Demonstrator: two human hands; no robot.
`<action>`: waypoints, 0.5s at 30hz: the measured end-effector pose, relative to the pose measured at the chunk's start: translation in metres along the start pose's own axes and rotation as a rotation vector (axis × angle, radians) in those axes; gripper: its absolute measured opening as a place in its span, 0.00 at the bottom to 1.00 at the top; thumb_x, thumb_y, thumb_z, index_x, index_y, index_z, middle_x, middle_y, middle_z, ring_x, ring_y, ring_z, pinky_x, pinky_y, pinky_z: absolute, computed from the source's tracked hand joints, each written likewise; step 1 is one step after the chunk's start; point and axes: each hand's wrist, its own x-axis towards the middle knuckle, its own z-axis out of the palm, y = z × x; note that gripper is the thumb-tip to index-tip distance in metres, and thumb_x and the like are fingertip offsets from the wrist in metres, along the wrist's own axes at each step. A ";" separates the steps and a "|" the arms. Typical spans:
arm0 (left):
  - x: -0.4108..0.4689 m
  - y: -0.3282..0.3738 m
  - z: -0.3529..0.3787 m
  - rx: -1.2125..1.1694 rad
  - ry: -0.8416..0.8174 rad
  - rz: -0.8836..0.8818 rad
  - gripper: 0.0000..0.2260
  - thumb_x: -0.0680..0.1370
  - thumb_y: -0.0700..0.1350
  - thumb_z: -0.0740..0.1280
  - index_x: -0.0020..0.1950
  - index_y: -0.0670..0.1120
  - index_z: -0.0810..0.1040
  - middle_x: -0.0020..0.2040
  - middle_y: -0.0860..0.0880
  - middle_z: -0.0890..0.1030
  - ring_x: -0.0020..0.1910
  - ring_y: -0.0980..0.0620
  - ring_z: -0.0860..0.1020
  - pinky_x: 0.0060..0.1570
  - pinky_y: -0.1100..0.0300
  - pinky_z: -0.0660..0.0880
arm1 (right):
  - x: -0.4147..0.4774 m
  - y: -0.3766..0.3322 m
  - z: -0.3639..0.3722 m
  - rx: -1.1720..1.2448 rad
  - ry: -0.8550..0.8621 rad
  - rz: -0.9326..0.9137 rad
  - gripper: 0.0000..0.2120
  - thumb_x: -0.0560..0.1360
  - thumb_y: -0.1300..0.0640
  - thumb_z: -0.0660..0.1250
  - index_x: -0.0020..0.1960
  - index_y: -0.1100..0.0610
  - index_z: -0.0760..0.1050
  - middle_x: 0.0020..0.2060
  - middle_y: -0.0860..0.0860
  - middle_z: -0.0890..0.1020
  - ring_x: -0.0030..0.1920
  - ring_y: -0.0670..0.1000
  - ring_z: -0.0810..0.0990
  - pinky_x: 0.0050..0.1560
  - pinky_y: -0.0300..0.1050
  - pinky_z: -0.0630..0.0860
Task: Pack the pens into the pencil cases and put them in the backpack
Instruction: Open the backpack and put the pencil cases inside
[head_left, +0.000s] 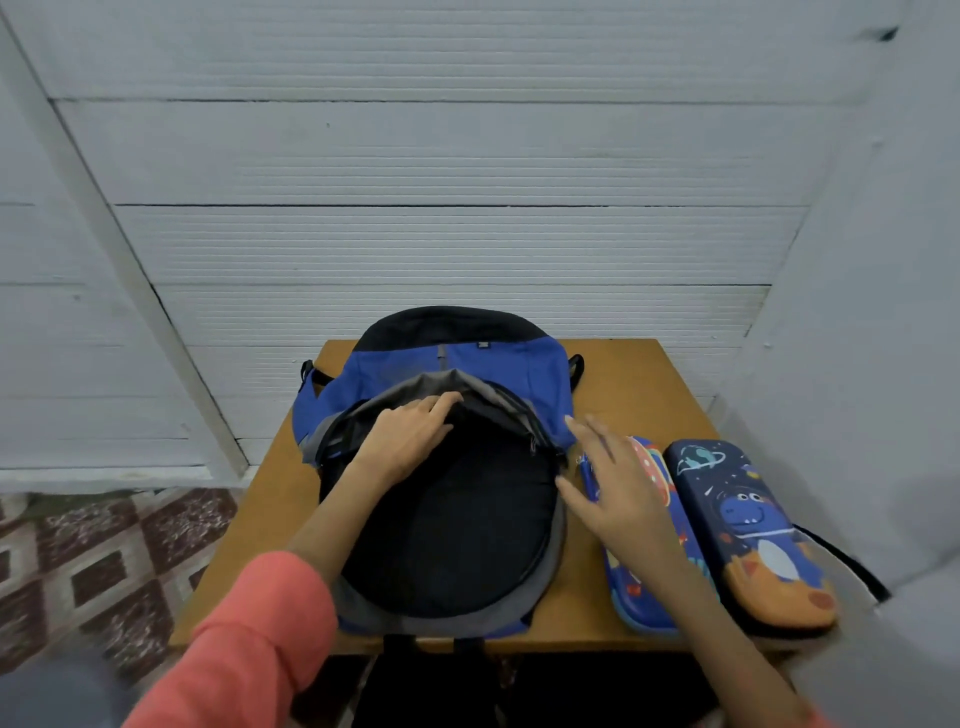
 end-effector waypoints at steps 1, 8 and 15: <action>0.001 0.000 0.000 -0.006 0.004 0.003 0.19 0.82 0.52 0.58 0.72 0.50 0.64 0.65 0.48 0.77 0.59 0.45 0.78 0.42 0.50 0.76 | -0.017 0.006 -0.008 -0.061 0.013 0.019 0.31 0.73 0.42 0.62 0.74 0.50 0.65 0.72 0.54 0.67 0.72 0.55 0.66 0.67 0.53 0.70; 0.016 0.005 -0.002 0.007 0.045 0.031 0.18 0.82 0.50 0.59 0.71 0.47 0.67 0.63 0.46 0.79 0.53 0.43 0.80 0.38 0.51 0.73 | -0.104 0.022 -0.016 -0.367 -0.056 0.173 0.42 0.63 0.28 0.58 0.71 0.48 0.67 0.67 0.57 0.74 0.66 0.57 0.74 0.51 0.56 0.79; 0.019 0.004 -0.009 -0.086 0.067 -0.001 0.20 0.81 0.49 0.61 0.72 0.46 0.64 0.63 0.44 0.79 0.55 0.42 0.80 0.46 0.47 0.77 | -0.107 0.017 -0.005 -0.360 -0.021 0.207 0.40 0.61 0.33 0.62 0.71 0.44 0.64 0.70 0.55 0.72 0.69 0.56 0.68 0.54 0.58 0.77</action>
